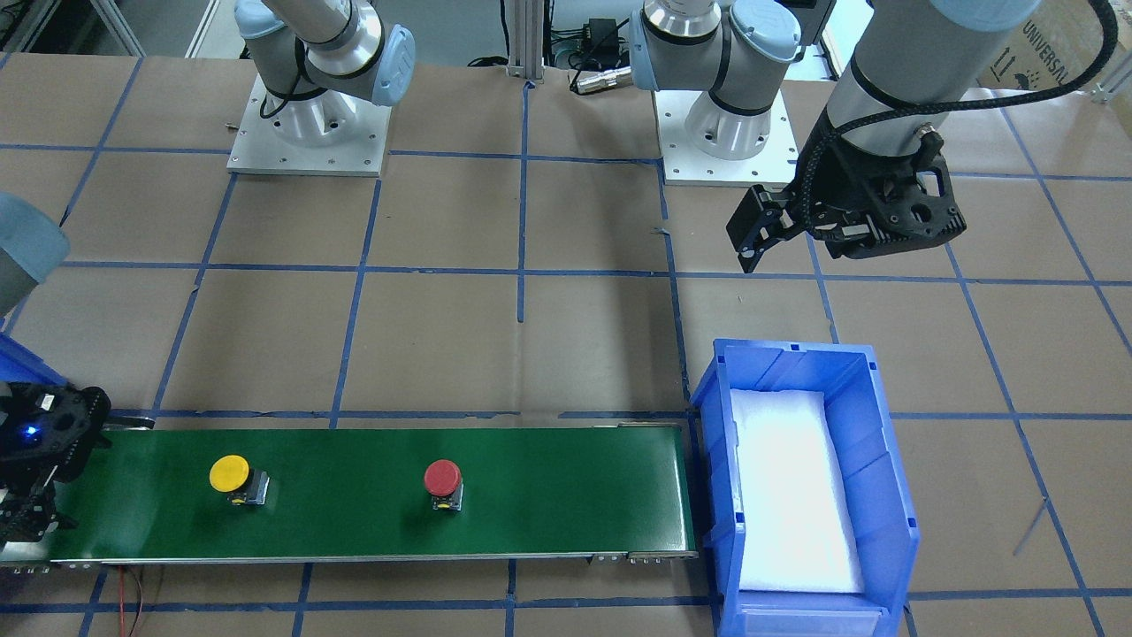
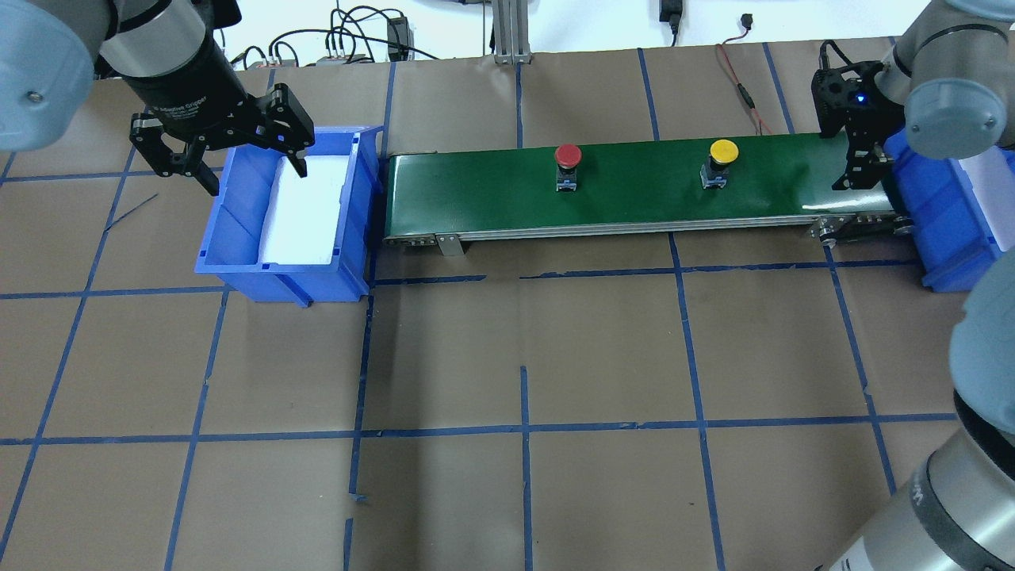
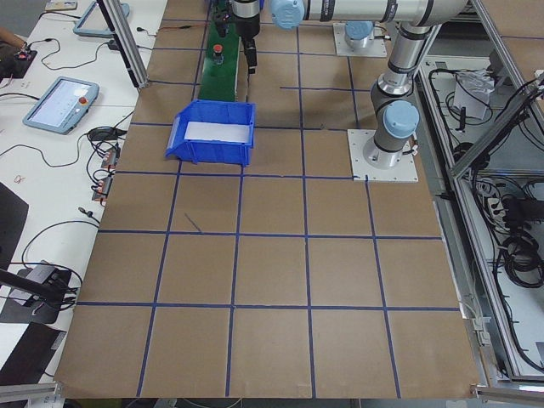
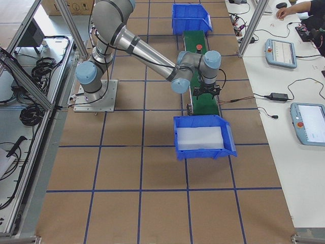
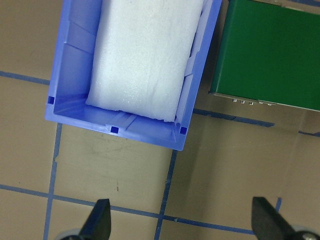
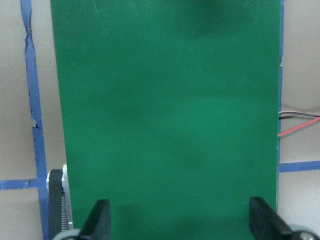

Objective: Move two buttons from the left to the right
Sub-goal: 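Hold the right gripper open over the belt end as buttons approach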

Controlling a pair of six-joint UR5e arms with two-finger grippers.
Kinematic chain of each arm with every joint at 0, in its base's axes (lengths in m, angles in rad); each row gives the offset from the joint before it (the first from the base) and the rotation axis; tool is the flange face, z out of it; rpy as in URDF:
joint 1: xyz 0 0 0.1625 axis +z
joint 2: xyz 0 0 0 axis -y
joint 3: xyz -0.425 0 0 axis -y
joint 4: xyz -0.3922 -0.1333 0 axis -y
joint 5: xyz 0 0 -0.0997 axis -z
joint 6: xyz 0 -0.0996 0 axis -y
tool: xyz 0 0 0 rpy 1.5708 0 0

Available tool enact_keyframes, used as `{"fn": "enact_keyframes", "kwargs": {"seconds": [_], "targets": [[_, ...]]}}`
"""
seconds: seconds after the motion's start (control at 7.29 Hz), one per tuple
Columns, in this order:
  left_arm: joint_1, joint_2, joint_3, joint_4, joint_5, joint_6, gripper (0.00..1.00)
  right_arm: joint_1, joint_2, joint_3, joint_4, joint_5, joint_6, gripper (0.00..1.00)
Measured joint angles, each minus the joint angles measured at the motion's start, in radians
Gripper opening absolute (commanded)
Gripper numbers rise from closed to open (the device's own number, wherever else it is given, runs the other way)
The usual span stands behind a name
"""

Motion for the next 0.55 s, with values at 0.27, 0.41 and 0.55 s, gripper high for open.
{"fn": "enact_keyframes", "kwargs": {"seconds": [0.27,0.41,0.55], "targets": [[0.0,0.0,0.0,0.0,0.001,0.0,1.0,0.0,0.019,-0.036,0.011,-0.006,-0.017,1.0],[0.0,0.0,0.0,0.0,0.001,0.0,1.0,0.0,0.023,-0.051,0.019,-0.006,-0.021,1.0],[0.0,0.0,0.0,0.0,0.002,0.0,1.0,0.0,0.027,-0.058,0.026,-0.003,-0.024,1.0]]}}
